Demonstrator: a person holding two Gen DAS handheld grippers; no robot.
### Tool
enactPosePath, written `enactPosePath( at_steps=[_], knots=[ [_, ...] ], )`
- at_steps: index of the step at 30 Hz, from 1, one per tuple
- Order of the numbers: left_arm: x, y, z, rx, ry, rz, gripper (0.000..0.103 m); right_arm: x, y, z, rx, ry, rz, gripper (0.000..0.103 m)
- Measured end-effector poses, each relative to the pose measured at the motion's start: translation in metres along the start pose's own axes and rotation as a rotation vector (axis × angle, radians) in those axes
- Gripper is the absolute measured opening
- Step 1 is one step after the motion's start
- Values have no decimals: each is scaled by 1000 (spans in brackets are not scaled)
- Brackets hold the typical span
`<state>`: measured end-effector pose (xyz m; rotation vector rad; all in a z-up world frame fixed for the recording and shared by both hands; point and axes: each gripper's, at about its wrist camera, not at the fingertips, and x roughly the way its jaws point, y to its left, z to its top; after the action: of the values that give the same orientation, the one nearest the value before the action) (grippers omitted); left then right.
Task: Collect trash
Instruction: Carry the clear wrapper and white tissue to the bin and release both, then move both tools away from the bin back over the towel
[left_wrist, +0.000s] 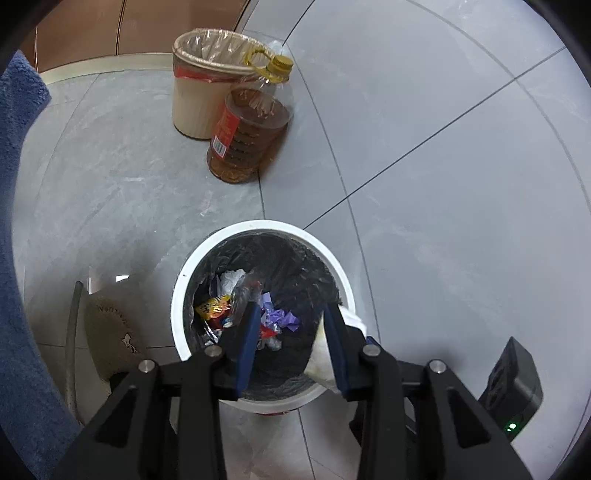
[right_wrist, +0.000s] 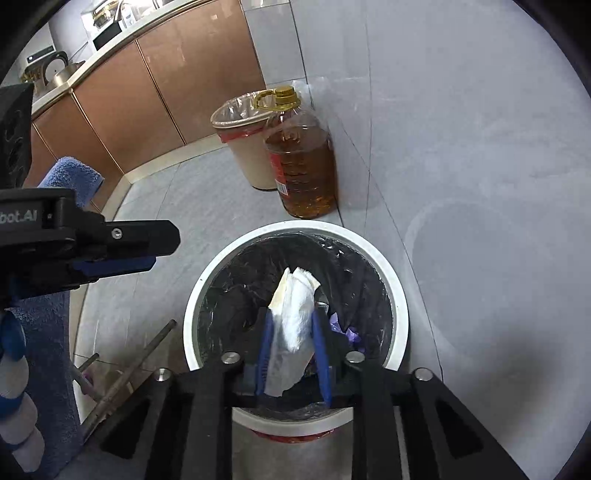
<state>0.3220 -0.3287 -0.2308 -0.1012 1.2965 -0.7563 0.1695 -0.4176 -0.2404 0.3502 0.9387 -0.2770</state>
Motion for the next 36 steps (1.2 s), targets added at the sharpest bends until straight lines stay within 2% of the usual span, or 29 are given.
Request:
enactPosePath(
  at_steps=[5,11,15,16,18,21,23,25,28,32,36],
  knots=[
    [-38,-6,-3,9,-72,-4,34,-13,5,3,-1,-33,-15,48],
    [-90,-9,-13,27,-172,16,38,-34,16,9,-18,-76,-31,59],
    [-130,-10,-28,55,-254,46,38,-55,29,13,-34,-115,6,61],
    [-141,-10,-32,61,-280,58,38,-62,33,13,-39,-130,19,66],
    [-162,-9,-39,73,-330,80,38,-83,44,16,-54,-180,71,77],
    [-201,-5,-55,97,-435,130,38,-112,56,20,-77,-246,152,85],
    [-224,-1,-66,111,-489,155,38,-135,68,20,-97,-299,206,97],
    [-247,3,-79,124,-537,189,38,-158,78,19,-119,-356,254,103],
    [-273,10,-99,140,-574,247,46,-189,94,16,-153,-443,338,103],
    [-306,19,-124,134,-634,296,48,-227,116,8,-220,-574,443,103],
    [-338,22,-155,153,-727,394,48,-252,144,-1,-287,-578,519,103]
  ],
)
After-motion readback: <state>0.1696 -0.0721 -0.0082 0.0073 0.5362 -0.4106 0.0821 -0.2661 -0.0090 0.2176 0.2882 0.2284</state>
